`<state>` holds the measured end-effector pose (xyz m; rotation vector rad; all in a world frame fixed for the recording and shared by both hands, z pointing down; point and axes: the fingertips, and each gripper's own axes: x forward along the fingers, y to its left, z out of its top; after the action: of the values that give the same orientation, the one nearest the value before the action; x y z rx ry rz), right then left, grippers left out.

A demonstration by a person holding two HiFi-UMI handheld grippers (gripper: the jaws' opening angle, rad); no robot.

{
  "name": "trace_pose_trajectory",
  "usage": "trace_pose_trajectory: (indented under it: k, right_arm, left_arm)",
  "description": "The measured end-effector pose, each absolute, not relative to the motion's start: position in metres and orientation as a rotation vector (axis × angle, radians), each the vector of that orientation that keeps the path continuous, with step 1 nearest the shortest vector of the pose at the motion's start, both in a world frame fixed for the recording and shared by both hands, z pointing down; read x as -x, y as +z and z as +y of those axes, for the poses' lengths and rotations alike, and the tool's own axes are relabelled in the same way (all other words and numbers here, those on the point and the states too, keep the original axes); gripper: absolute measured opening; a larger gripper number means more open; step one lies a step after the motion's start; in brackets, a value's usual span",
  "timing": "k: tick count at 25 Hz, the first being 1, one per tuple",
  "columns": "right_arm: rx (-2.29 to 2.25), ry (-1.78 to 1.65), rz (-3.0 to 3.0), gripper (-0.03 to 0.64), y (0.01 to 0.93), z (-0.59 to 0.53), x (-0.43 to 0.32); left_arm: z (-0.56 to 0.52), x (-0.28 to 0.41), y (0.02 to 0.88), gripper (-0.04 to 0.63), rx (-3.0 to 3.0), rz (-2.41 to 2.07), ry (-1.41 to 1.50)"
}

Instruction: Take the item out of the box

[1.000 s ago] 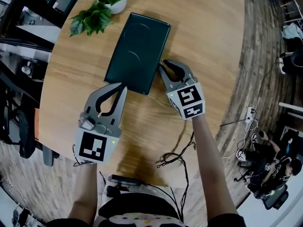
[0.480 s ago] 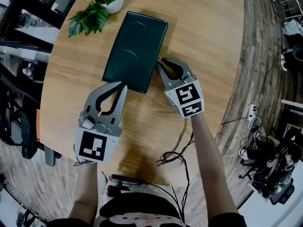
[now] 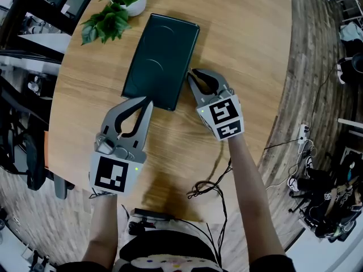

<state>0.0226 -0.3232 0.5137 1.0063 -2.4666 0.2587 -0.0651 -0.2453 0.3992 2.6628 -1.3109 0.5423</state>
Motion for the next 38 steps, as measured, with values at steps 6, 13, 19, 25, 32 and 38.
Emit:
trace_pose_trajectory:
  k: [6,13,19,25,32,38]
  right_arm:
    - [-1.005,0.260,-2.467,0.054,0.514,-0.323,-0.023]
    - [-1.012,0.271,-2.469,0.052,0.514,-0.323,-0.025]
    - [-1.011,0.273,-2.475,0.052,0.513,-0.323,-0.026]
    - [-1.013,0.277,-2.475,0.052,0.513,-0.322,-0.029]
    - [-1.018,0.284,-2.477,0.051,0.512,-0.320,-0.033]
    - [-1.016,0.293,-2.480,0.051,0.513,-0.321,-0.036]
  left_arm:
    - [-0.245,0.064,0.399,0.005,-2.665,-1.308,0.545]
    - [-0.247,0.062,0.400,0.005,-2.666,-1.306,0.548]
    - [-0.247,0.058,0.398,0.005,-2.679,-1.301,0.553]
    - [-0.246,0.055,0.397,0.005,-2.677,-1.297,0.557]
    - [-0.244,0.052,0.396,0.005,-2.686,-1.293,0.558]
    - [-0.245,0.050,0.397,0.005,-2.679,-1.291,0.561]
